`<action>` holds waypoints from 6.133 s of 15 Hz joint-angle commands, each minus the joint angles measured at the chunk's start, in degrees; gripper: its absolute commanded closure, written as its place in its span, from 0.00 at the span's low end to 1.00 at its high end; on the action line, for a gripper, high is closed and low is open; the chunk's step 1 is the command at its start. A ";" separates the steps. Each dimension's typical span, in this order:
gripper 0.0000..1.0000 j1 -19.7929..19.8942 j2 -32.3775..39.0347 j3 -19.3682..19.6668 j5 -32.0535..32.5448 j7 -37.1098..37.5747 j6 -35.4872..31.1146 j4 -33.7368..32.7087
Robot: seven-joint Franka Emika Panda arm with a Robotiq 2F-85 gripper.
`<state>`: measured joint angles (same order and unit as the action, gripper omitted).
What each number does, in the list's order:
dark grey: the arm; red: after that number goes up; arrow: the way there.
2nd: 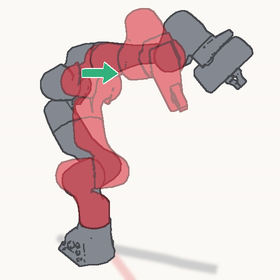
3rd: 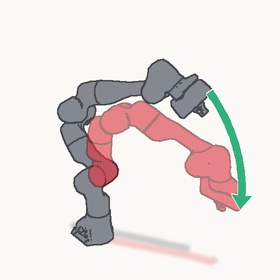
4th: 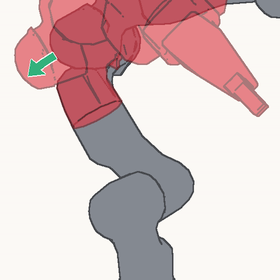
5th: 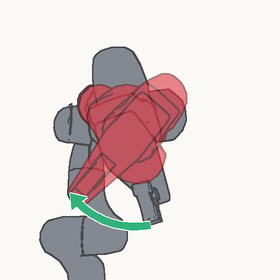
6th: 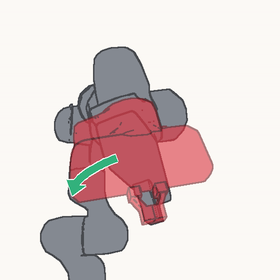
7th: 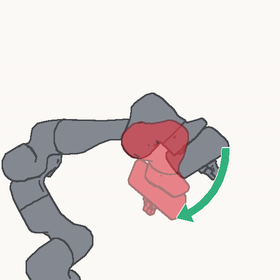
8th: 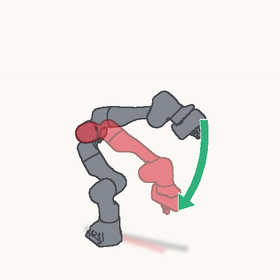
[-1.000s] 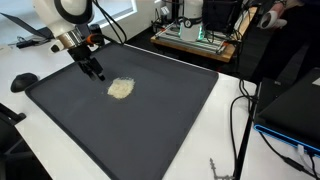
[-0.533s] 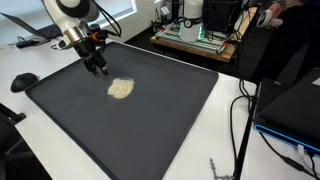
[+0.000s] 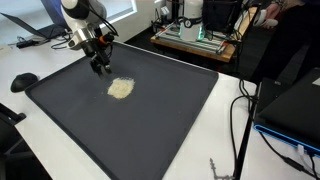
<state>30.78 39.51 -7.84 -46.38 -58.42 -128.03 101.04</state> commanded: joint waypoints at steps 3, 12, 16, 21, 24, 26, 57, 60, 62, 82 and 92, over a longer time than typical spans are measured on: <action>0.00 -2.49 -0.14 3.94 -5.23 -3.89 1.20 0.70; 0.00 -0.92 0.12 4.07 -11.44 -10.67 2.28 2.15; 0.00 -1.47 -1.10 6.01 -17.98 -21.22 1.02 5.88; 0.00 -3.90 -3.83 8.57 -25.05 -33.37 -0.31 12.28; 0.00 -5.74 -7.37 10.38 -29.52 -34.40 0.60 16.43; 0.00 -7.44 -9.69 11.78 -31.71 -33.04 0.82 18.70; 0.00 -20.09 -21.57 14.00 -19.68 -26.12 -26.20 33.10; 0.00 -20.46 -21.79 12.32 -22.11 -30.85 -30.22 34.04; 0.00 -20.60 -22.09 11.28 -23.59 -33.12 -32.38 34.53; 0.00 -25.48 -23.28 19.03 5.84 -5.57 -29.65 35.26; 0.00 -26.86 -24.65 19.23 10.33 -7.42 -31.52 35.06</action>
<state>4.15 17.45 11.79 -36.43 -63.94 -158.91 134.73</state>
